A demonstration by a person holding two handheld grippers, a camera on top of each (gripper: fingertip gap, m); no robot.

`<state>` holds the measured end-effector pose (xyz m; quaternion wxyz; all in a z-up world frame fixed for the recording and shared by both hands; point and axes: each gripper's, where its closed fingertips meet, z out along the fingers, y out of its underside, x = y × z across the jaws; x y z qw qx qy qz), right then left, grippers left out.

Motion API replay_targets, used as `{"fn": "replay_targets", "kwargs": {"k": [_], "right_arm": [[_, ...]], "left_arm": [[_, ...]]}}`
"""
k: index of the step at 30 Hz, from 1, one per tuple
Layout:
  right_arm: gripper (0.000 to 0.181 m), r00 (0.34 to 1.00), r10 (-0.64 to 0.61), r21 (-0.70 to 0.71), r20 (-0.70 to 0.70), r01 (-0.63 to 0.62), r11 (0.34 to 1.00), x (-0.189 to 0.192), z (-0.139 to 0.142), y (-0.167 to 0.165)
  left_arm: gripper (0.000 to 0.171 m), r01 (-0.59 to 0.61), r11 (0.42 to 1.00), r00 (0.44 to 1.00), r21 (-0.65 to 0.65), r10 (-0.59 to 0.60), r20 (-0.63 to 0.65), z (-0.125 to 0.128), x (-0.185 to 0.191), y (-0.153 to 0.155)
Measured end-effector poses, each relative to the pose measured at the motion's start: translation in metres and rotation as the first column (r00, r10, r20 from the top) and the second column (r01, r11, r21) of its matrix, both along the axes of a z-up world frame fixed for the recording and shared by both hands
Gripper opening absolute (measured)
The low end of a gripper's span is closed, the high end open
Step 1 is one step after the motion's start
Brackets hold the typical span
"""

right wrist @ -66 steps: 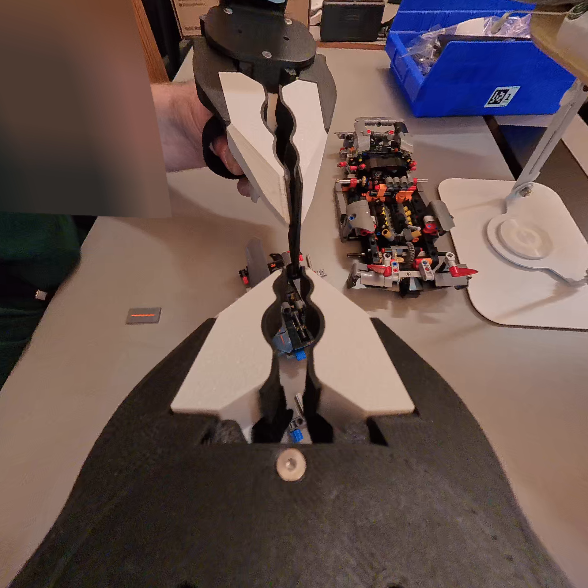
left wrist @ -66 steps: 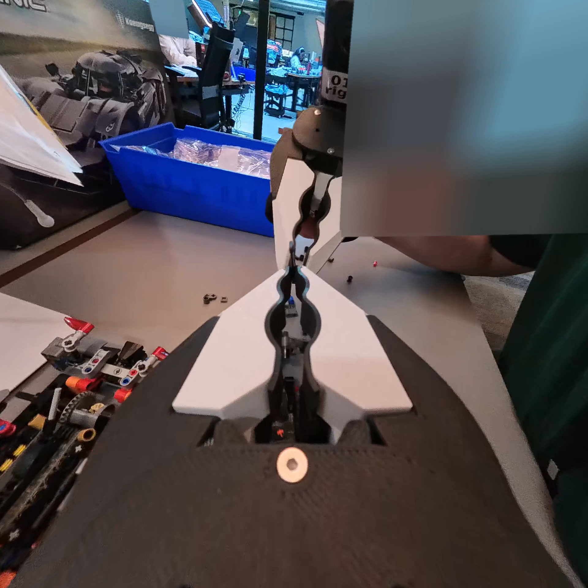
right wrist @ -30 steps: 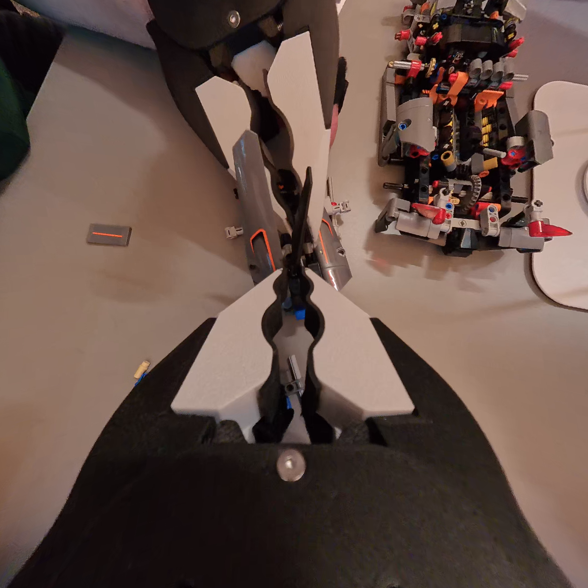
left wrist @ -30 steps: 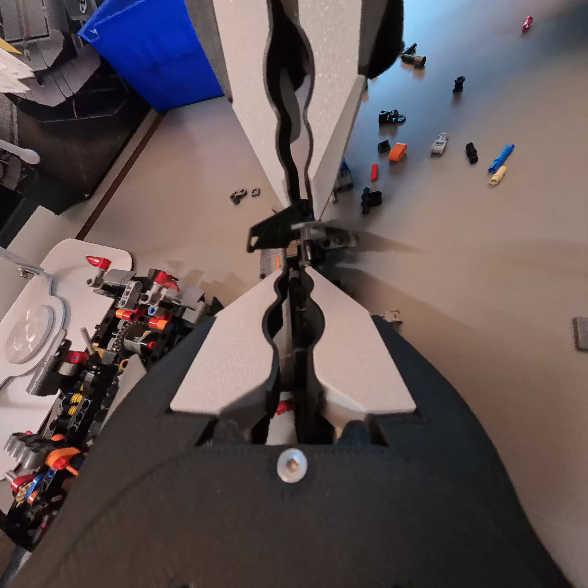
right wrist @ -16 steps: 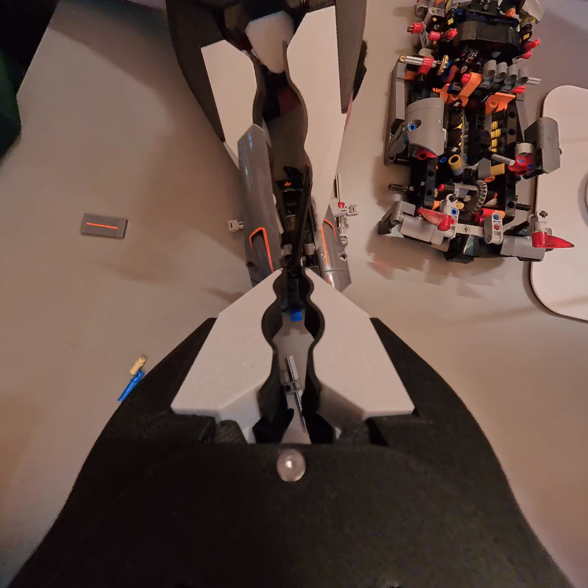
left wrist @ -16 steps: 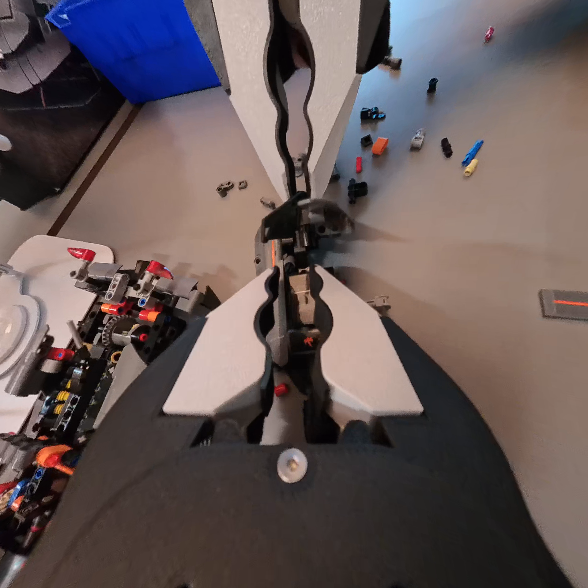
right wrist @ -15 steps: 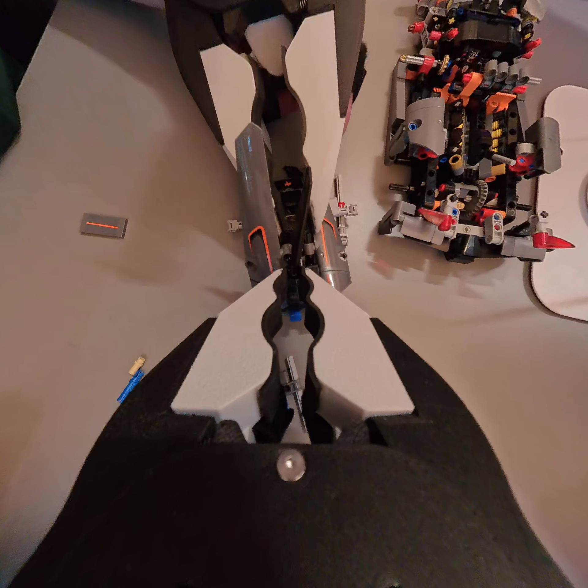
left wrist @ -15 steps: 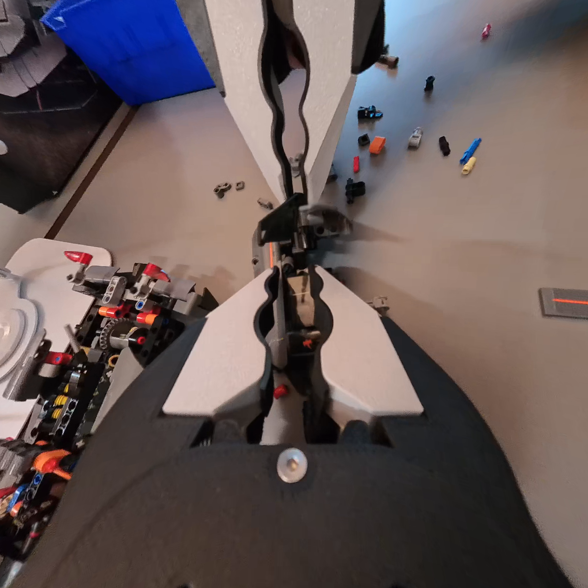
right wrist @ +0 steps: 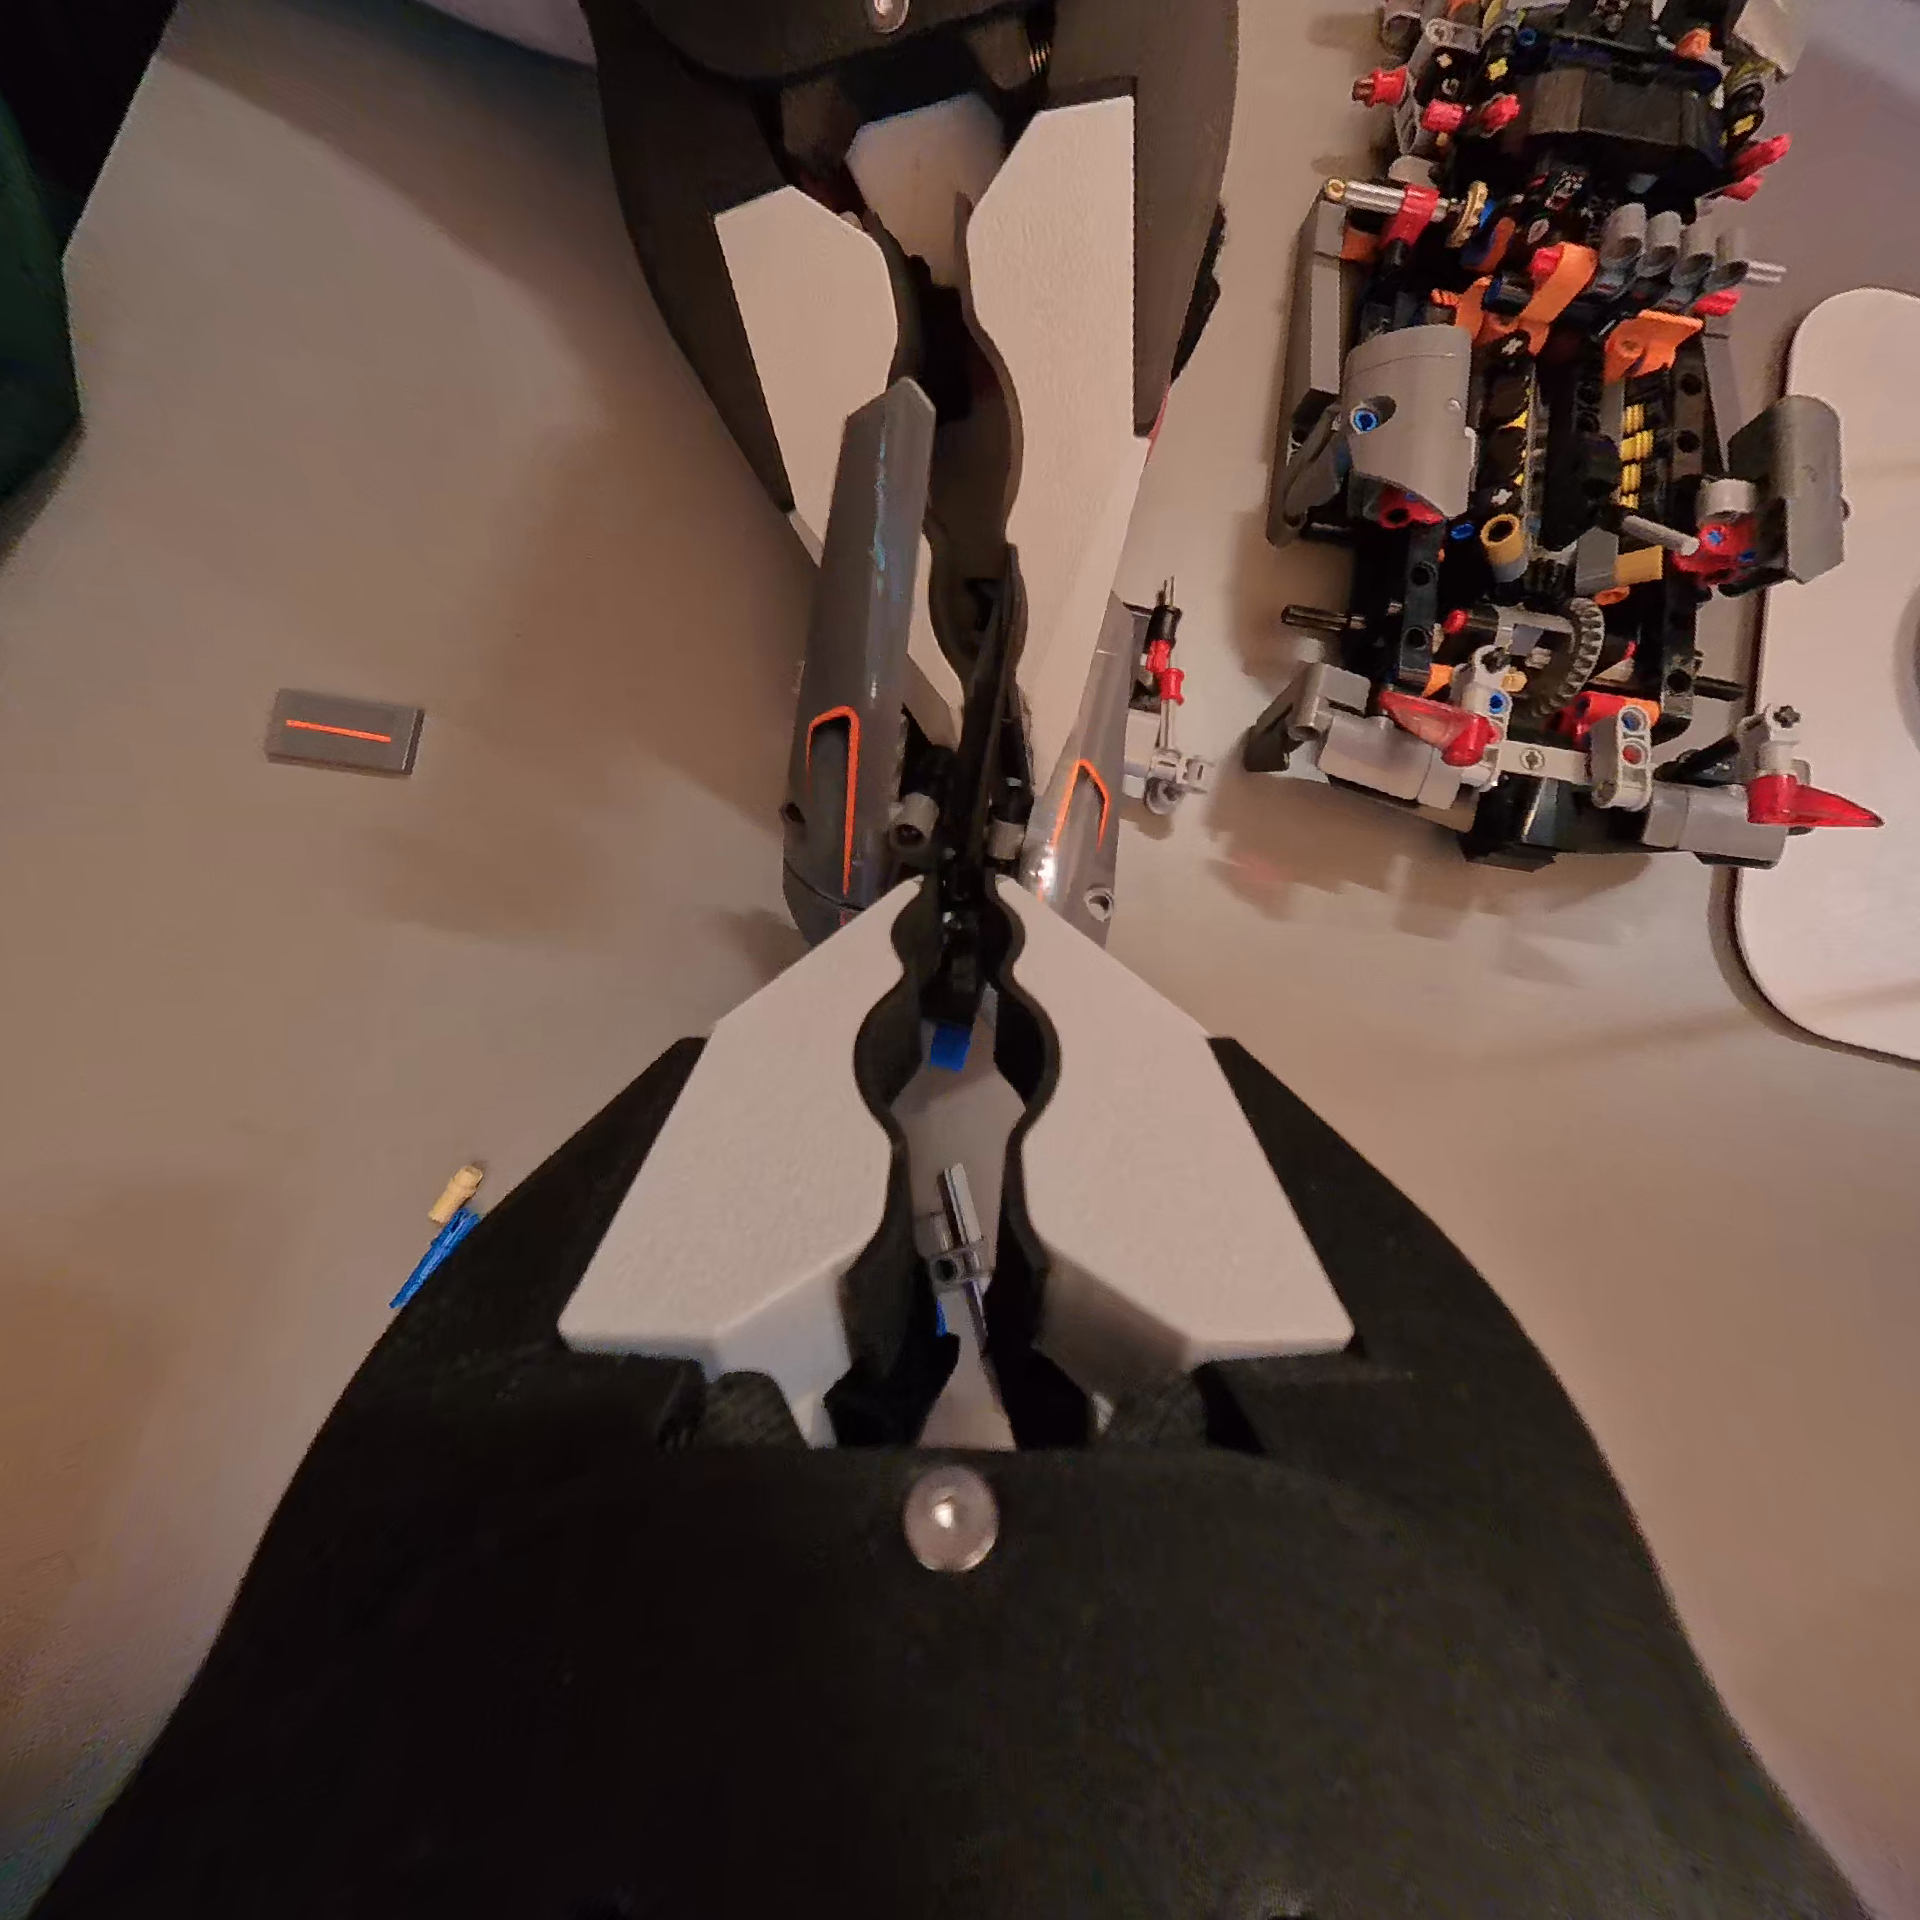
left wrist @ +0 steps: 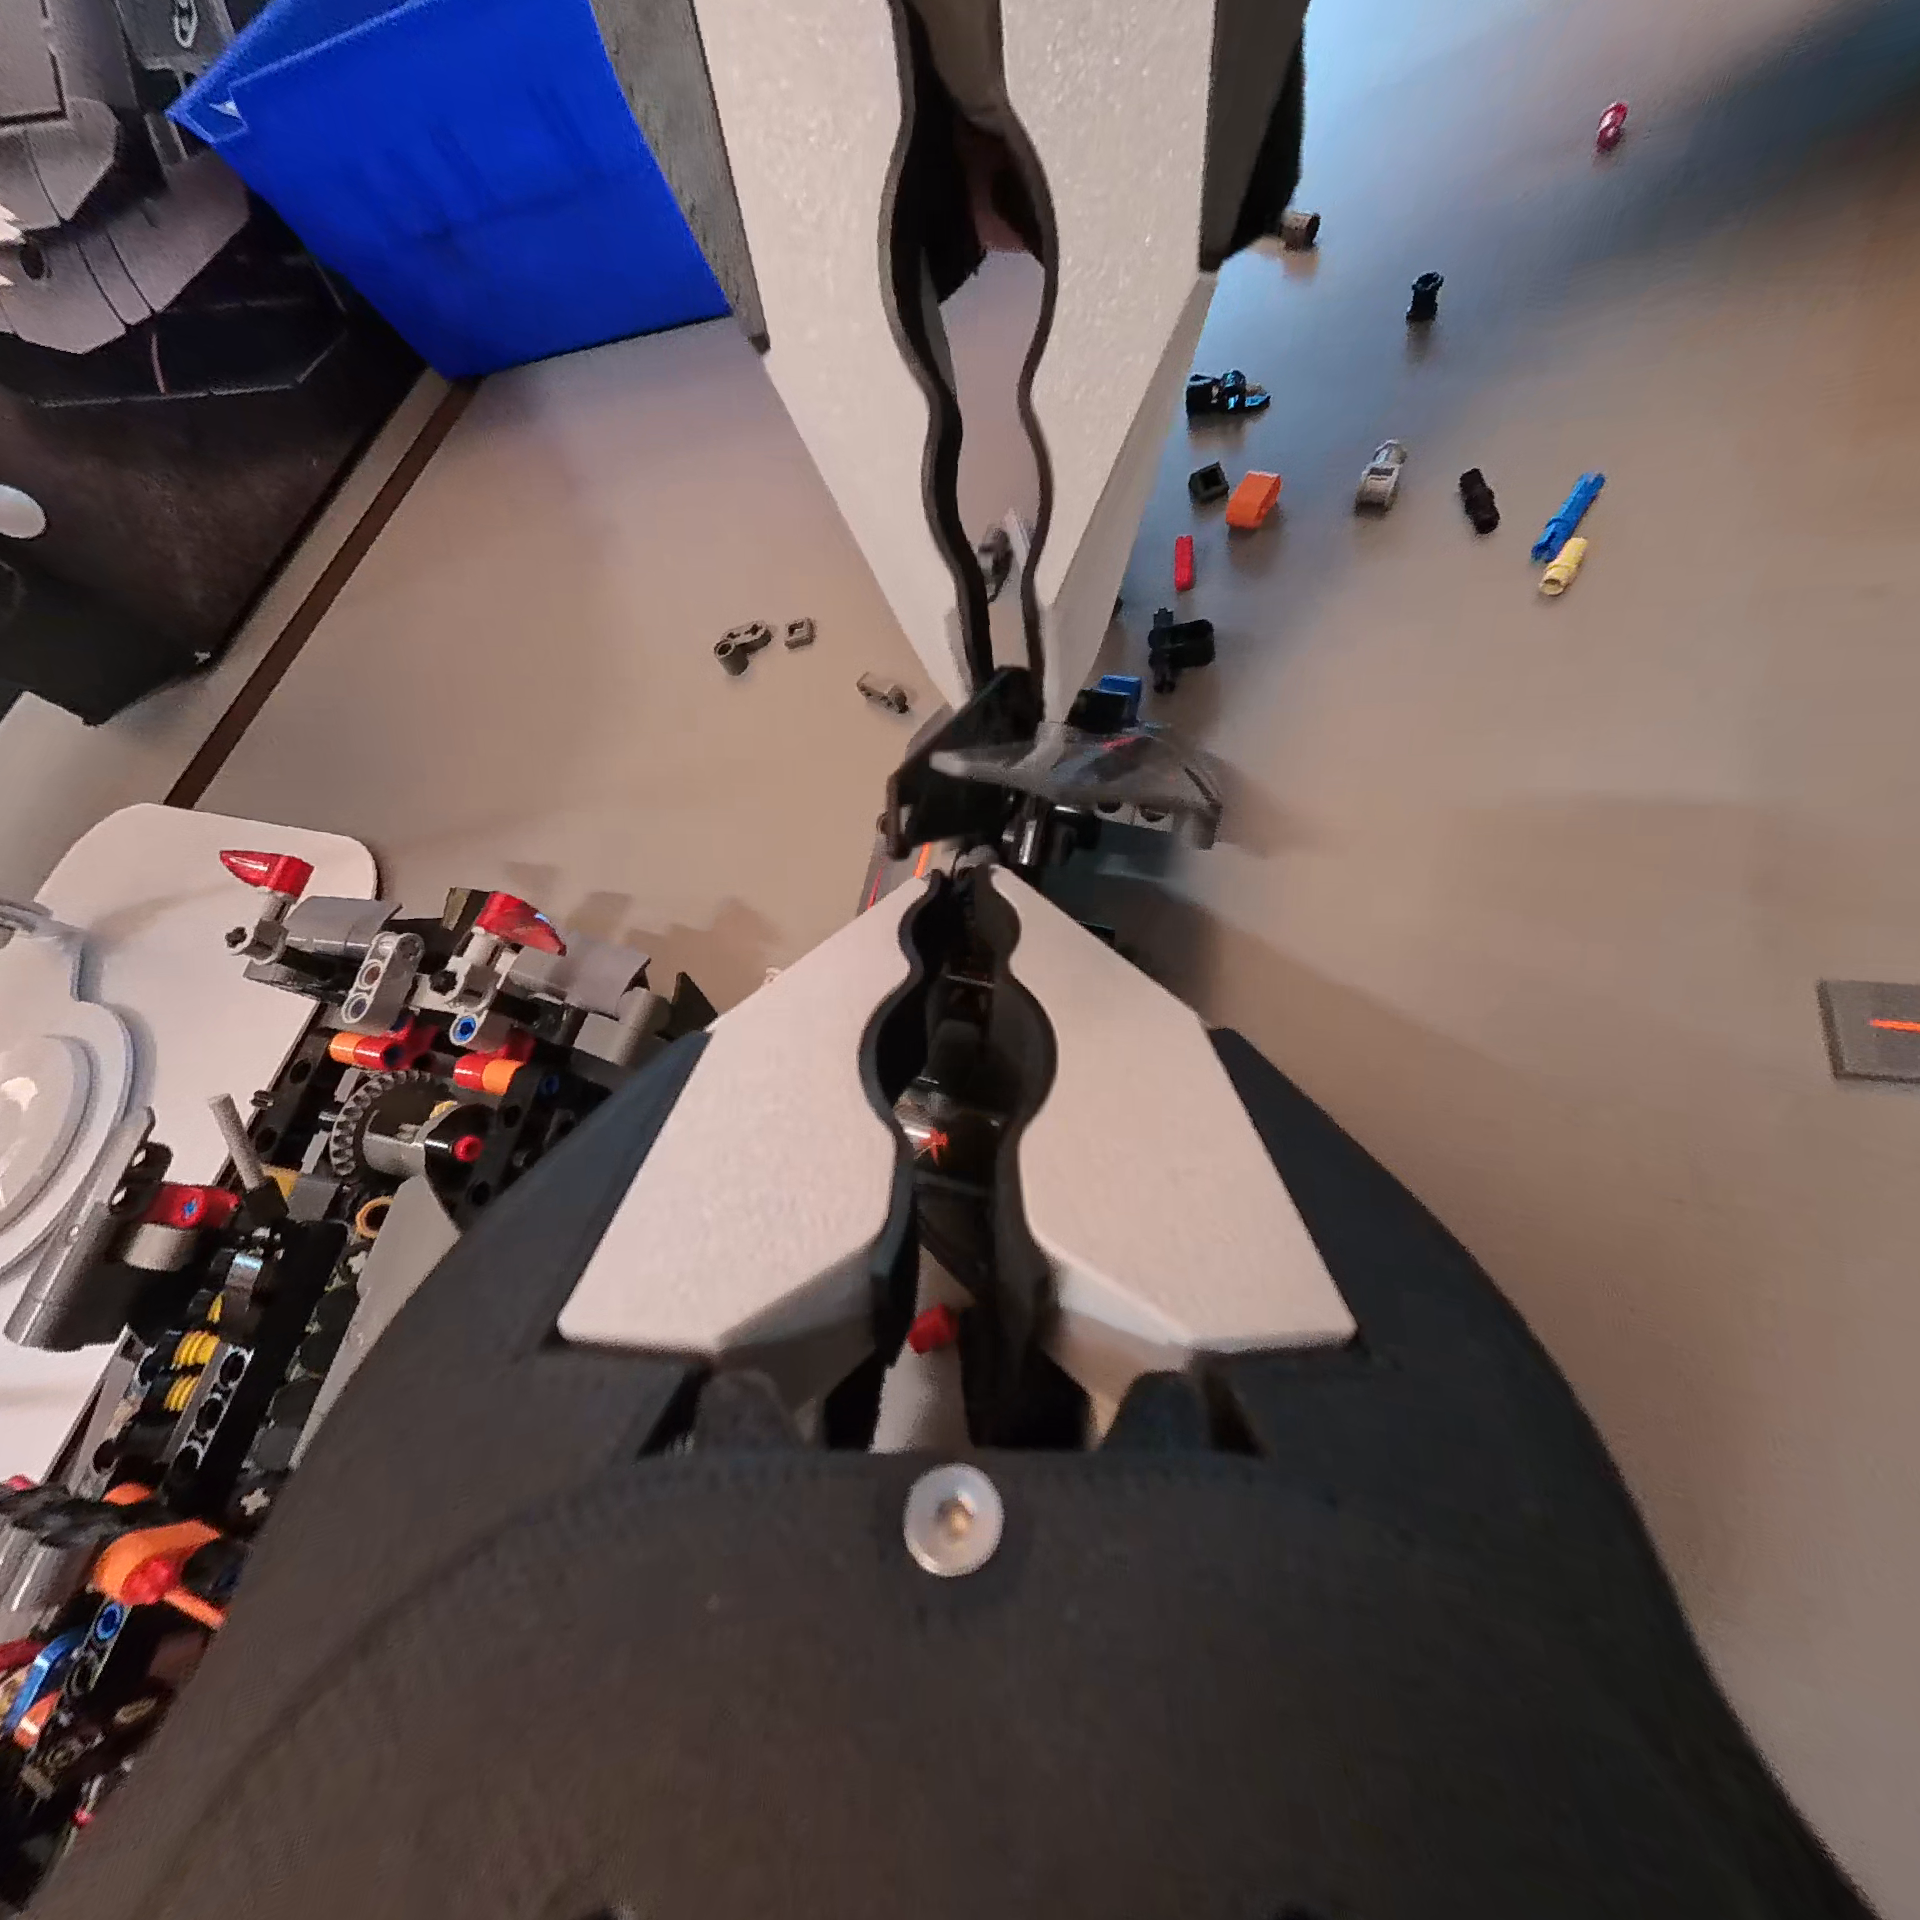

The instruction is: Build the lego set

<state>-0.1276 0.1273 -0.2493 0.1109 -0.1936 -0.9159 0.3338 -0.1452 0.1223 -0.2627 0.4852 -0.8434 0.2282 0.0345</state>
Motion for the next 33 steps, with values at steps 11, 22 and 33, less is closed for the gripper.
{"fn": "replay_targets", "kwargs": {"k": [11,22,33], "right_arm": [[0.004,1.000,-0.022,0.006,0.001,0.022,1.000,0.003,0.006,0.004],[0.004,0.998,-0.037,-0.021,0.045,0.038,0.999,0.004,0.000,-0.005],[0.004,0.998,-0.045,-0.045,0.055,0.047,0.998,0.003,0.001,-0.006]], "left_arm": [[0.034,-0.165,0.982,0.926,-0.095,0.187,0.327,0.025,-0.003,-0.030],[0.037,-0.429,0.896,0.765,-0.114,0.428,0.481,0.010,0.025,-0.009],[0.028,-0.442,0.888,0.735,-0.124,0.438,0.517,0.008,0.026,-0.002]]}}
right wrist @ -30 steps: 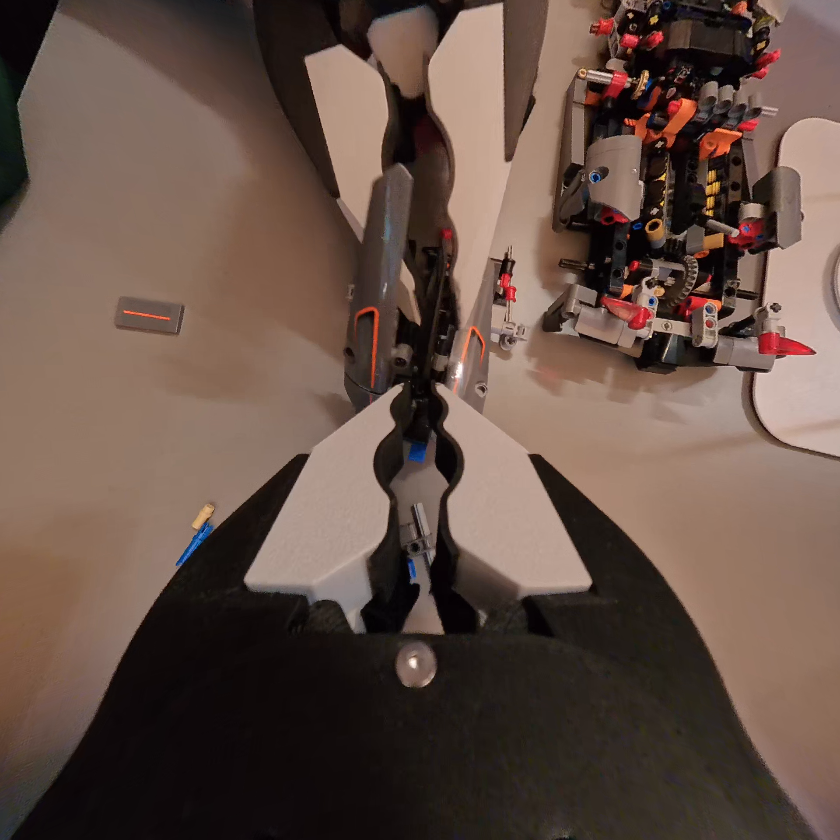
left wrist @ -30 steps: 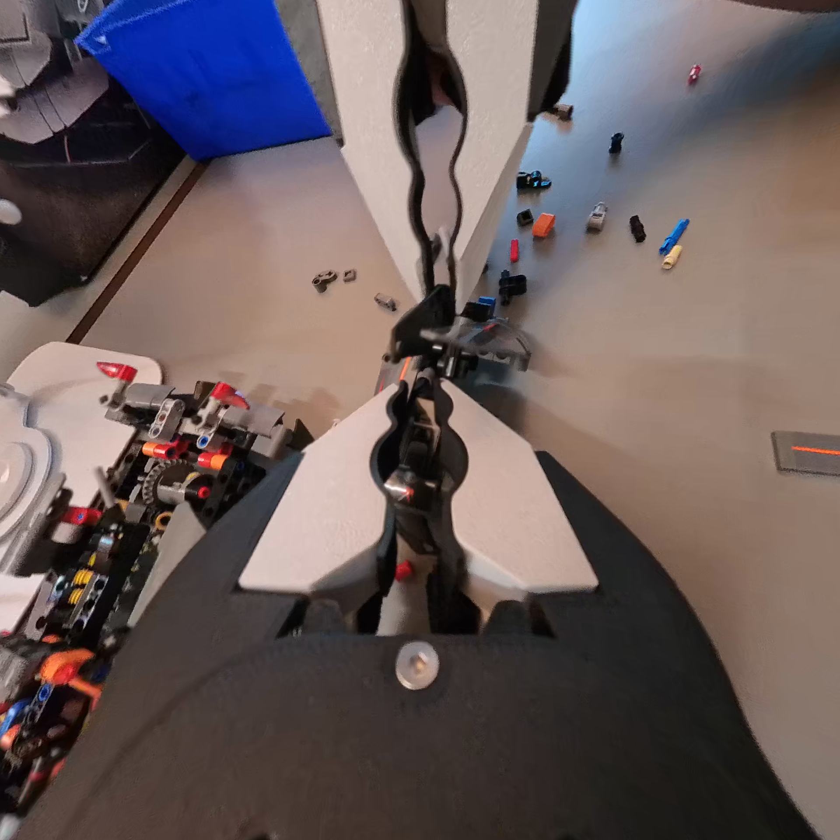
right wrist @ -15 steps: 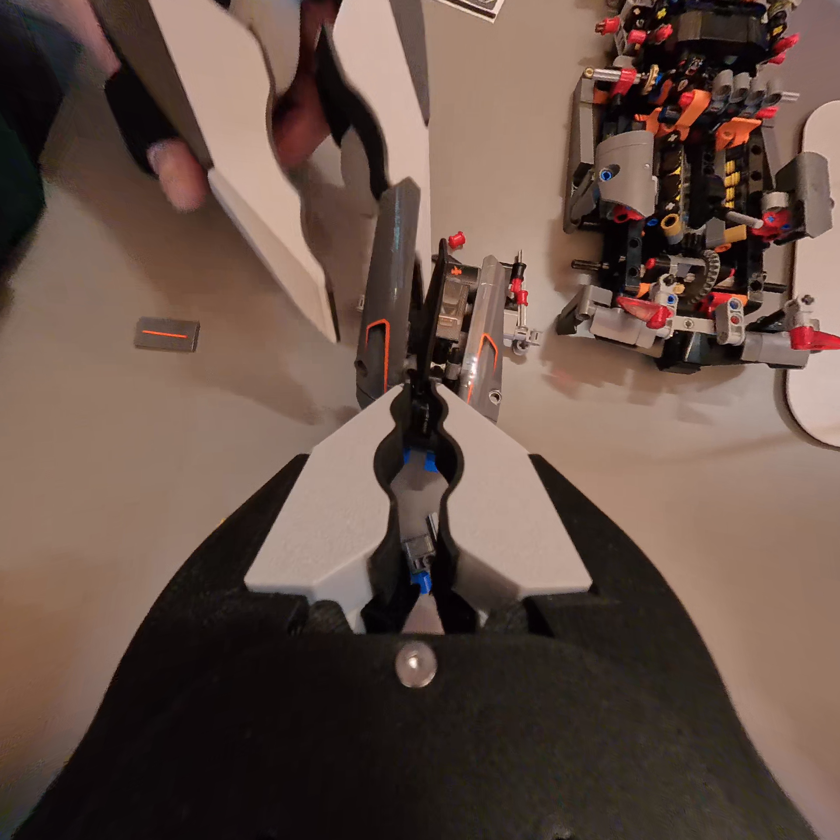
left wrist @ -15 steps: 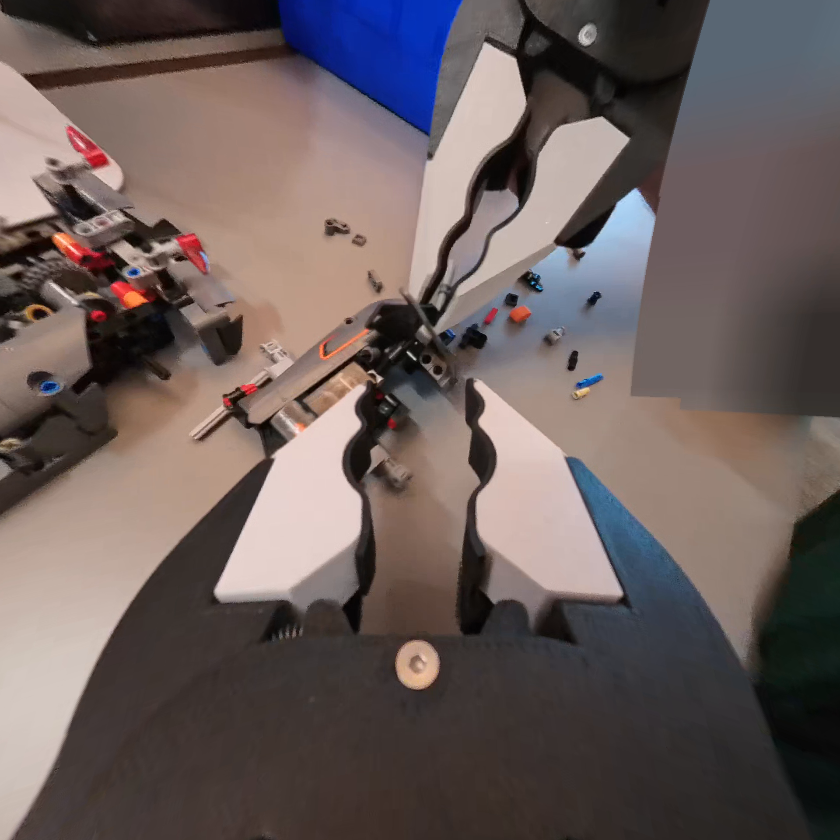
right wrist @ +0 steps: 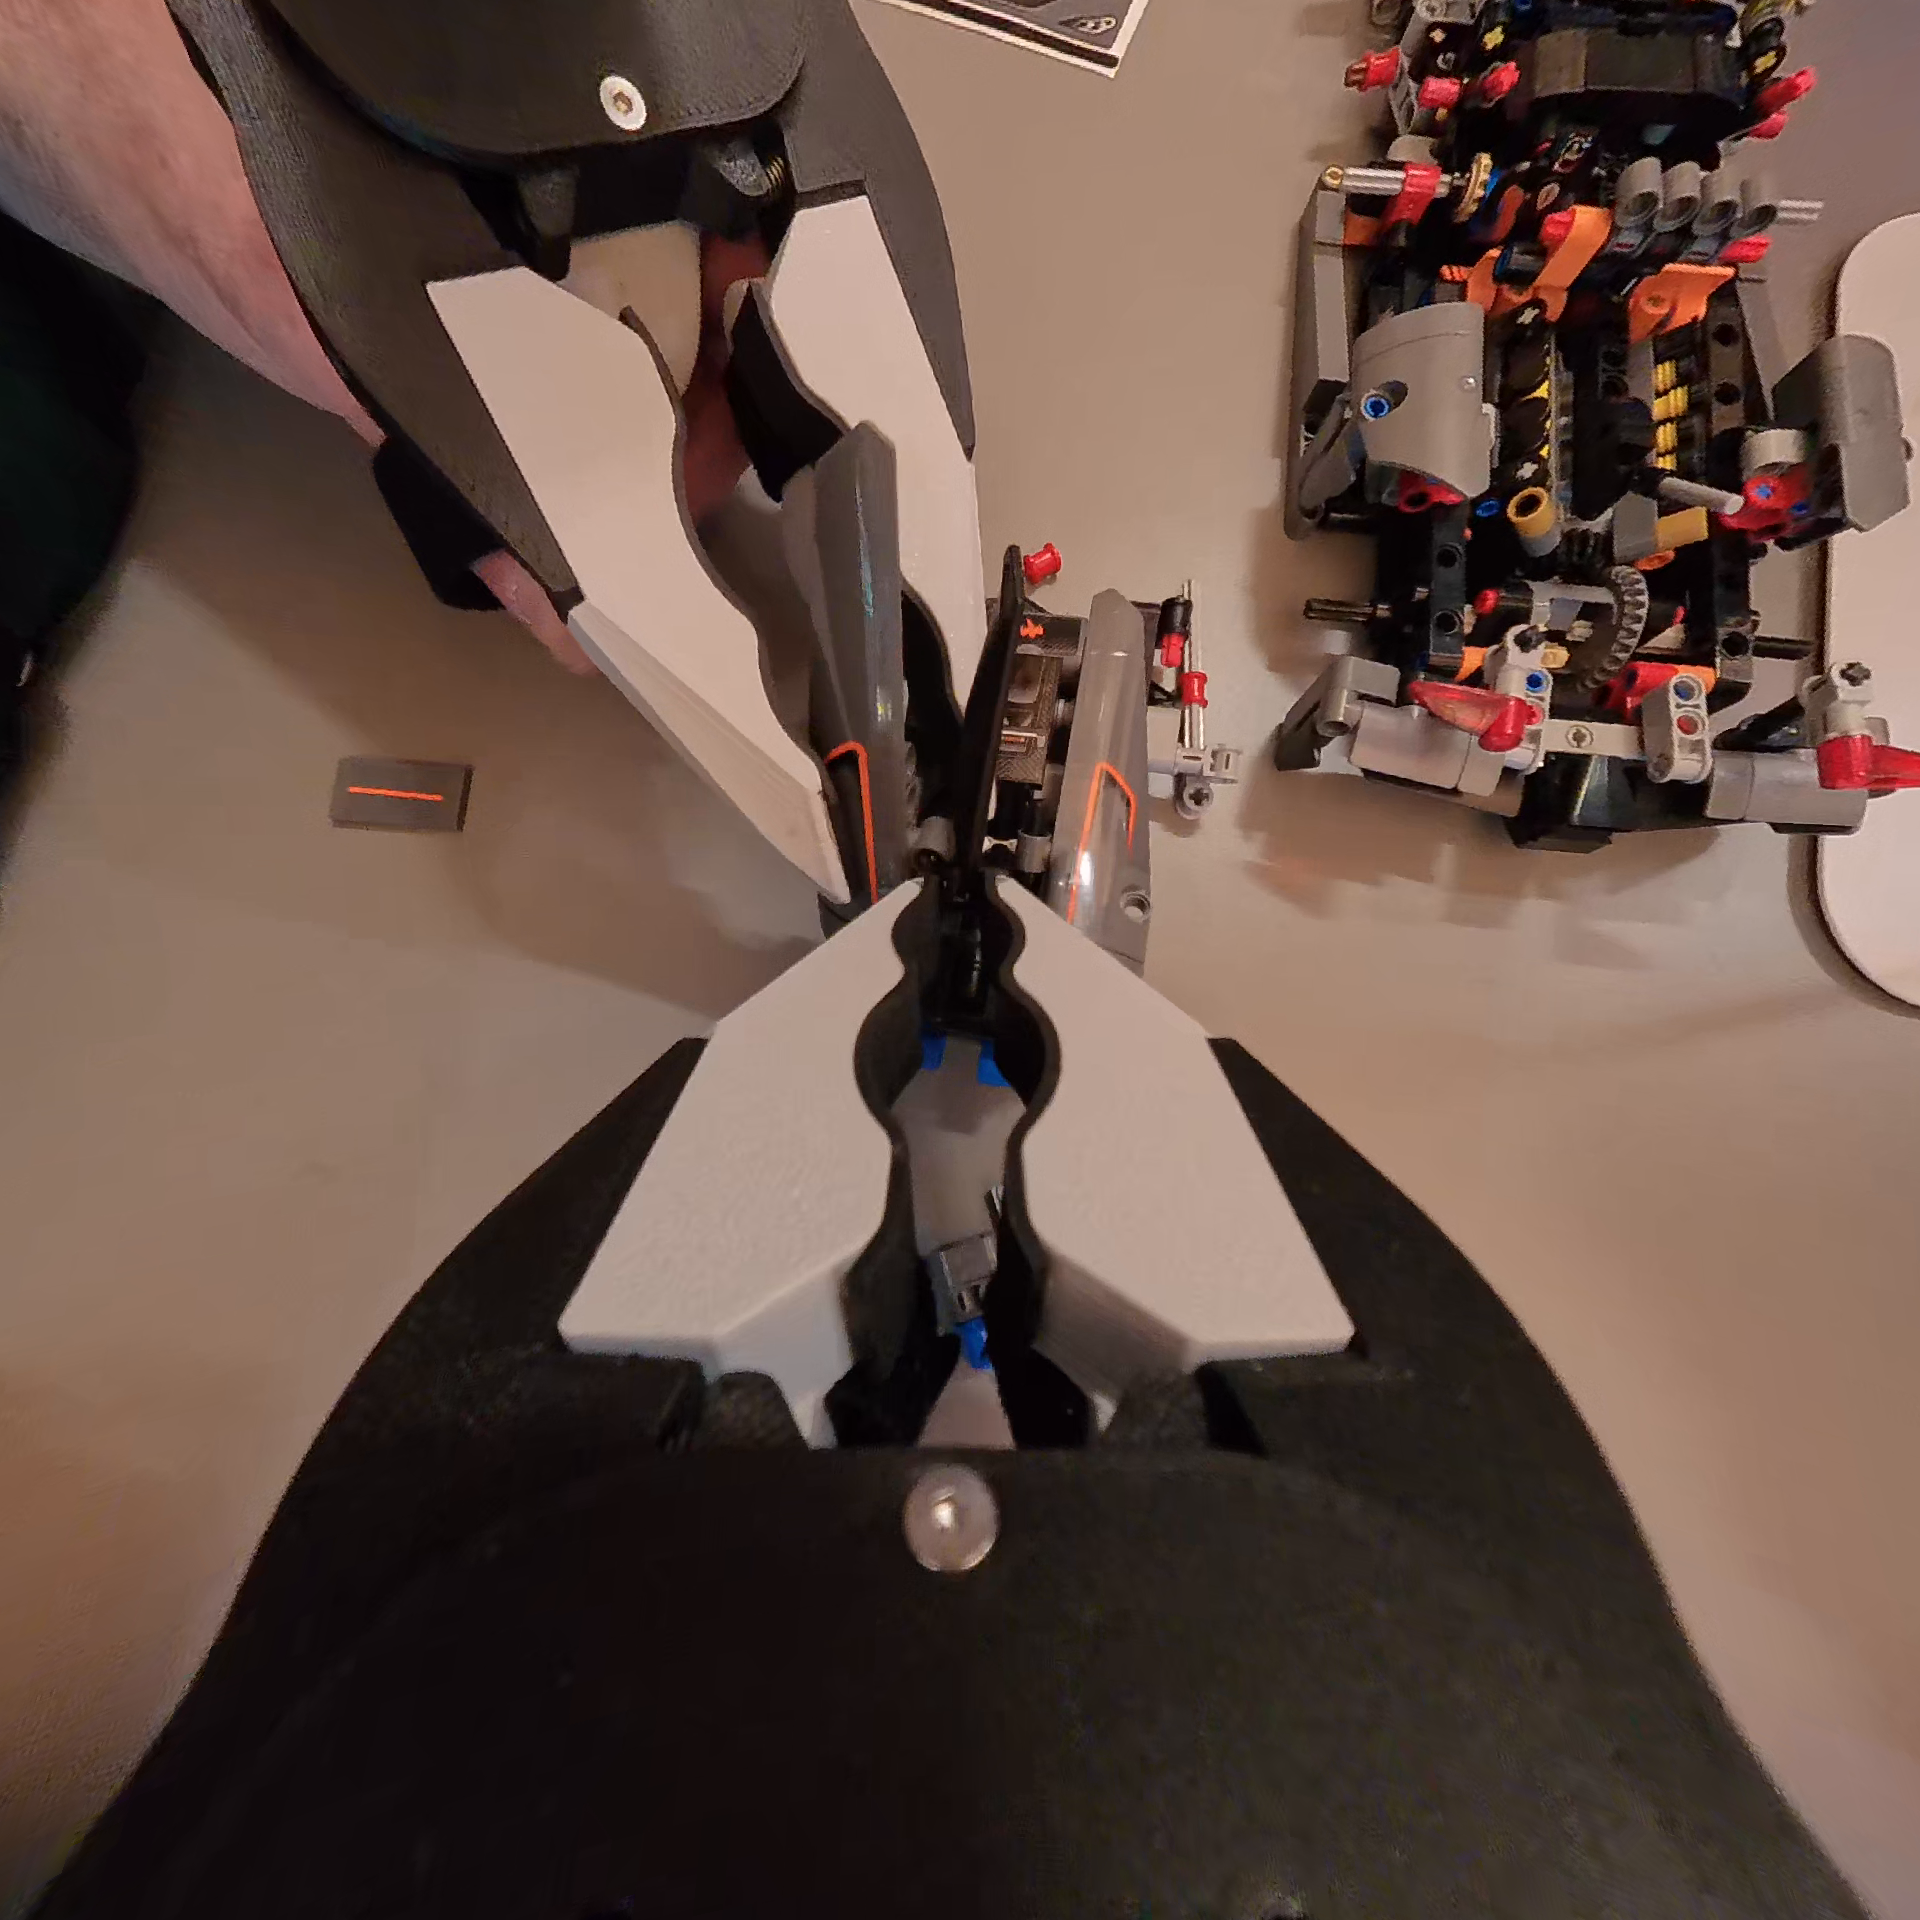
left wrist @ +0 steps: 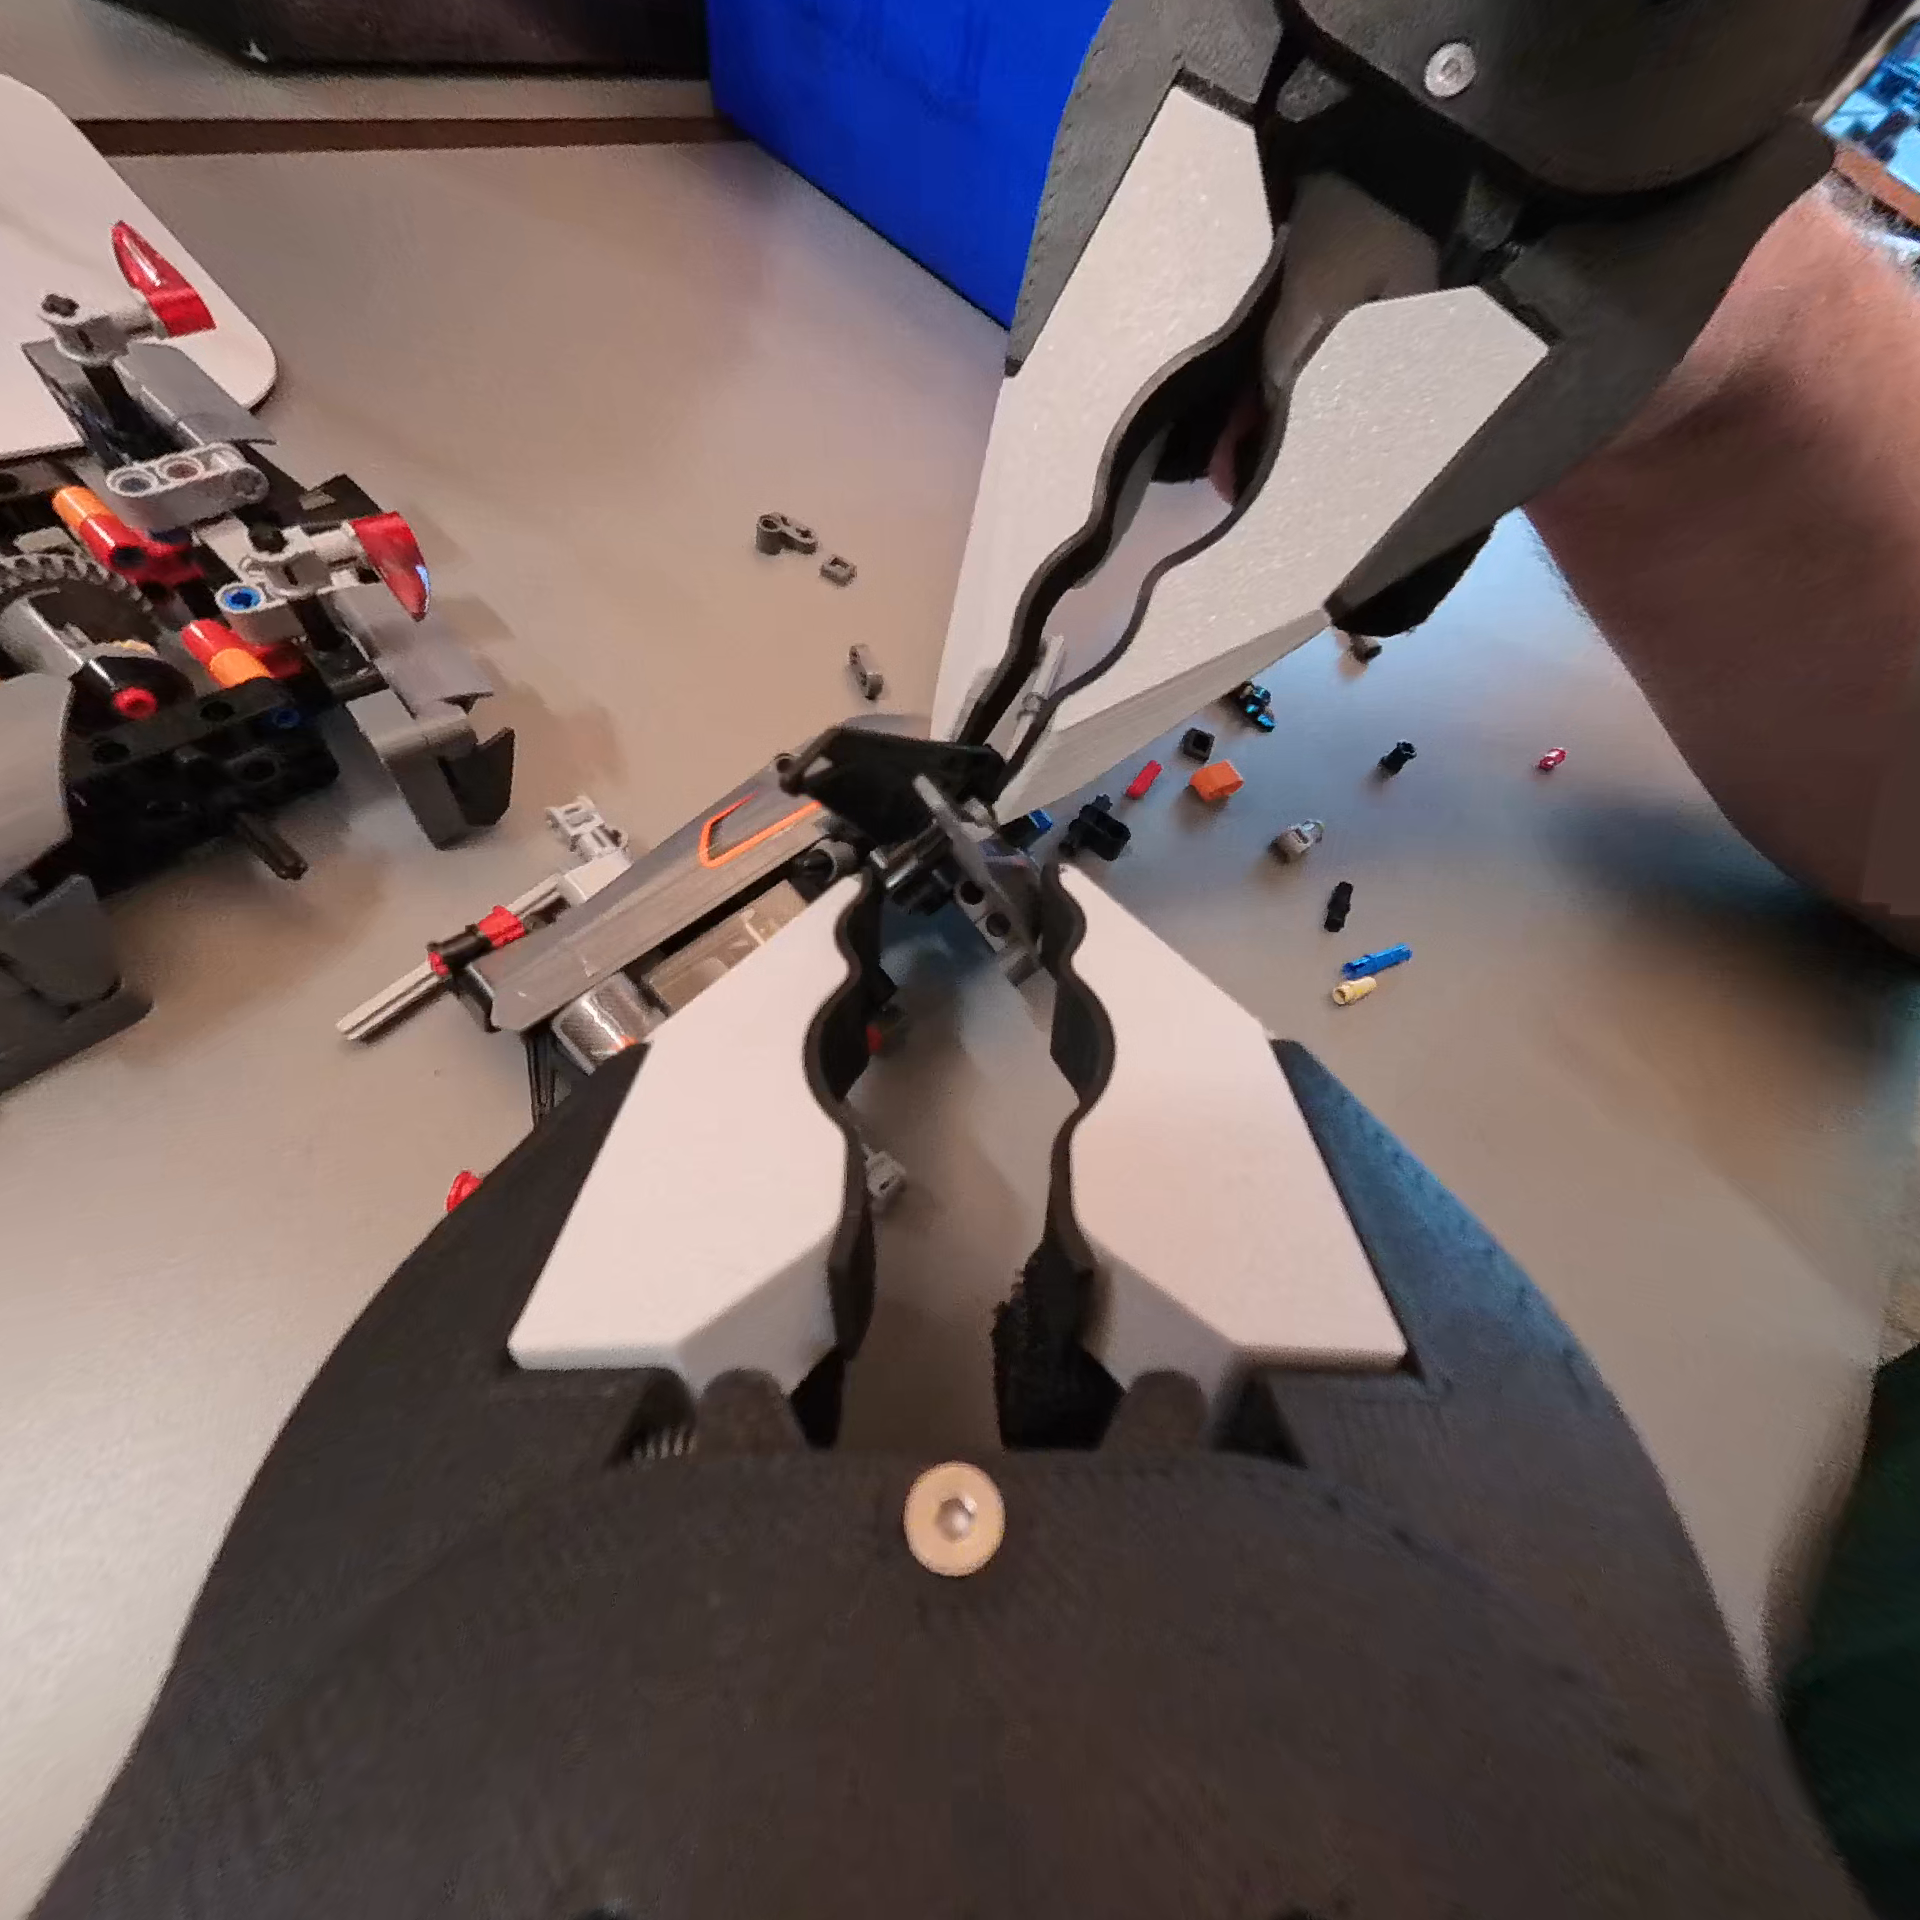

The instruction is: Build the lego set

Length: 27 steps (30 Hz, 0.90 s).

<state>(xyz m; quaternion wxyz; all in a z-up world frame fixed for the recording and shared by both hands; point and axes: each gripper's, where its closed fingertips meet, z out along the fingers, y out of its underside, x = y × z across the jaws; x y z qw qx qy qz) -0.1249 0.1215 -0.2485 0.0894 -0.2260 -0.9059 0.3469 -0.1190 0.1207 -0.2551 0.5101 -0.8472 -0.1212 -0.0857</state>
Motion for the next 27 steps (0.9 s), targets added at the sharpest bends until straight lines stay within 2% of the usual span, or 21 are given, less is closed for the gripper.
{"fn": "replay_targets", "kwargs": {"k": [8,13,18,27], "right_arm": [[0.004,0.999,-0.034,0.027,0.010,0.033,0.999,-0.002,0.000,0.006],[0.005,0.999,-0.042,0.041,0.003,0.041,0.998,-0.002,0.003,0.004],[0.004,0.998,-0.067,0.100,-0.013,0.068,0.993,-0.006,-0.004,0.003],[0.005,0.996,-0.079,0.193,-0.037,0.085,0.978,-0.006,-0.006,0.003]], "left_arm": [[0.027,-0.009,1.000,1.000,-0.010,0.009,-0.025,0.000,-0.003,0.000],[0.026,-0.031,0.998,0.990,-0.051,0.024,-0.138,0.000,-0.013,-0.003],[0.026,-0.024,0.997,0.983,-0.069,0.011,-0.183,0.000,-0.013,-0.001],[0.026,-0.021,0.995,0.980,-0.095,0.002,-0.199,-0.002,-0.014,0.001]]}}
